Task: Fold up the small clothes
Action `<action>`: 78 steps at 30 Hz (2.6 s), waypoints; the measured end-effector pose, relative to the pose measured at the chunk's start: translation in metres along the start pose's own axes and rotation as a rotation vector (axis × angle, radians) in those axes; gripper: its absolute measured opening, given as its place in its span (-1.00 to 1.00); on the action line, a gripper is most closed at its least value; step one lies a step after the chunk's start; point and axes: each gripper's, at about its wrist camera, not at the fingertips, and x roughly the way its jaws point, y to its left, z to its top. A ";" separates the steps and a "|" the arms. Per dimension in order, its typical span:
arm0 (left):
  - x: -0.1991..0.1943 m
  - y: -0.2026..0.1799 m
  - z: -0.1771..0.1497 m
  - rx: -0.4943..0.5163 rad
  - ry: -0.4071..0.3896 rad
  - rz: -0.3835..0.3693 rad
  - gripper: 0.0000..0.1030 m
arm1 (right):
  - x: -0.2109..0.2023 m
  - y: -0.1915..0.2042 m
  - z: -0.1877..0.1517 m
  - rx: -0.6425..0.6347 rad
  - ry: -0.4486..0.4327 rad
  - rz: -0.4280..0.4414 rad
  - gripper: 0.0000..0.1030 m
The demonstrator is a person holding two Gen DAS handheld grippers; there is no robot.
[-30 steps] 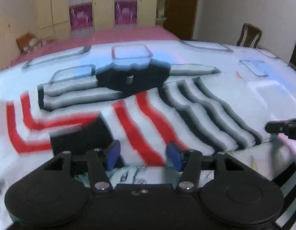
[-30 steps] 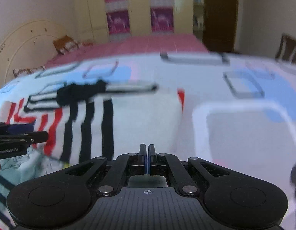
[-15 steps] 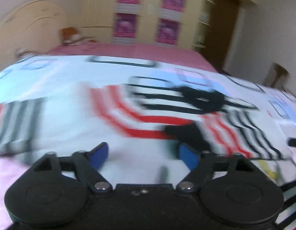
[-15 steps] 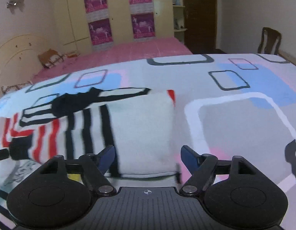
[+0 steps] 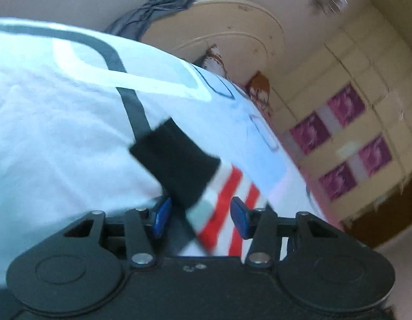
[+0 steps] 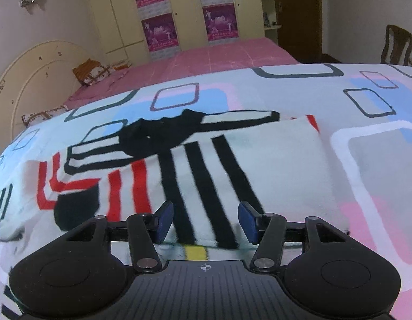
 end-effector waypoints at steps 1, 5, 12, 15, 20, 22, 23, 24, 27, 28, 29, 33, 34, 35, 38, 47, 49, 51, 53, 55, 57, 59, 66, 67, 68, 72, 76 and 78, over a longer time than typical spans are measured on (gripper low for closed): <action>0.003 0.004 0.004 -0.018 -0.006 -0.007 -0.14 | 0.001 0.001 0.002 0.005 -0.002 -0.004 0.06; 0.019 0.005 0.013 -0.051 0.029 0.000 -0.82 | 0.002 -0.003 0.010 0.048 -0.008 -0.021 0.06; 0.006 -0.088 -0.028 0.127 0.089 -0.277 -0.83 | 0.004 -0.007 0.009 0.065 -0.010 -0.032 0.06; 0.008 -0.145 -0.069 0.214 0.161 -0.365 -0.83 | 0.004 -0.008 0.009 0.073 -0.012 -0.026 0.06; 0.007 -0.232 -0.151 0.414 0.271 -0.434 -0.83 | -0.005 -0.020 0.010 0.101 -0.033 -0.020 0.06; 0.005 -0.258 -0.185 0.495 0.311 -0.450 -0.83 | -0.010 -0.029 0.010 0.118 -0.041 -0.018 0.06; 0.004 -0.268 -0.198 0.527 0.325 -0.451 -0.83 | -0.012 -0.032 0.010 0.125 -0.046 -0.020 0.06; 0.001 -0.279 -0.216 0.567 0.344 -0.456 -0.83 | -0.015 -0.039 0.010 0.138 -0.051 -0.021 0.06; -0.004 -0.300 -0.259 0.663 0.392 -0.468 -0.83 | -0.022 -0.056 0.010 0.174 -0.058 -0.018 0.06; -0.004 -0.307 -0.274 0.700 0.409 -0.467 -0.83 | -0.023 -0.061 0.009 0.181 -0.059 -0.017 0.06; -0.001 -0.312 -0.284 0.734 0.424 -0.463 -0.83 | -0.025 -0.066 0.009 0.188 -0.059 -0.016 0.06; 0.020 -0.322 -0.339 0.850 0.515 -0.405 -0.56 | -0.032 -0.088 0.009 0.237 -0.056 -0.007 0.07; 0.024 -0.320 -0.348 0.873 0.537 -0.403 -0.29 | -0.034 -0.092 0.009 0.253 -0.051 0.001 0.07; 0.023 -0.322 -0.353 0.895 0.523 -0.420 -0.14 | -0.035 -0.094 0.010 0.261 -0.050 -0.005 0.09; 0.002 -0.326 -0.347 0.951 0.492 -0.455 0.63 | -0.042 -0.098 0.010 0.274 -0.076 0.018 0.65; -0.056 -0.241 -0.221 0.945 0.248 -0.279 0.01 | -0.008 -0.074 0.012 0.341 0.029 0.232 0.19; -0.054 -0.213 -0.197 0.925 0.224 -0.196 -0.03 | 0.009 -0.064 0.013 0.357 0.068 0.264 0.18; -0.044 -0.197 -0.184 0.921 0.230 -0.141 -0.04 | 0.028 -0.055 0.014 0.373 0.115 0.283 0.18; -0.030 -0.194 -0.181 0.918 0.251 -0.157 -0.08 | 0.042 -0.049 0.015 0.379 0.141 0.282 0.18; -0.012 -0.193 -0.181 0.921 0.292 -0.169 -0.33 | 0.050 -0.038 0.021 0.335 0.136 0.246 0.18; -0.004 -0.192 -0.178 0.911 0.308 -0.187 -0.36 | 0.055 -0.026 0.028 0.269 0.146 0.215 -0.70; -0.012 -0.198 -0.177 0.959 0.318 -0.222 -0.40 | 0.058 -0.018 0.034 0.232 0.168 0.214 -0.86; -0.014 -0.184 -0.185 0.996 0.334 -0.251 -0.30 | 0.021 -0.003 0.055 0.129 0.040 0.233 -0.89; -0.010 -0.185 -0.185 0.988 0.332 -0.244 -0.33 | 0.015 0.000 0.057 0.121 0.025 0.239 -0.89; -0.007 -0.187 -0.184 0.982 0.319 -0.233 -0.41 | 0.011 0.002 0.061 0.116 0.014 0.248 -0.89; 0.007 -0.194 -0.171 0.910 0.297 -0.207 -0.59 | -0.010 0.005 0.070 0.099 -0.065 0.242 -0.89; 0.012 -0.188 -0.177 0.937 0.330 -0.192 -0.60 | -0.016 -0.002 0.057 0.011 -0.140 0.181 -0.89; 0.013 -0.185 -0.175 0.911 0.338 -0.197 -0.61 | 0.016 -0.017 0.037 0.008 0.003 0.112 -0.89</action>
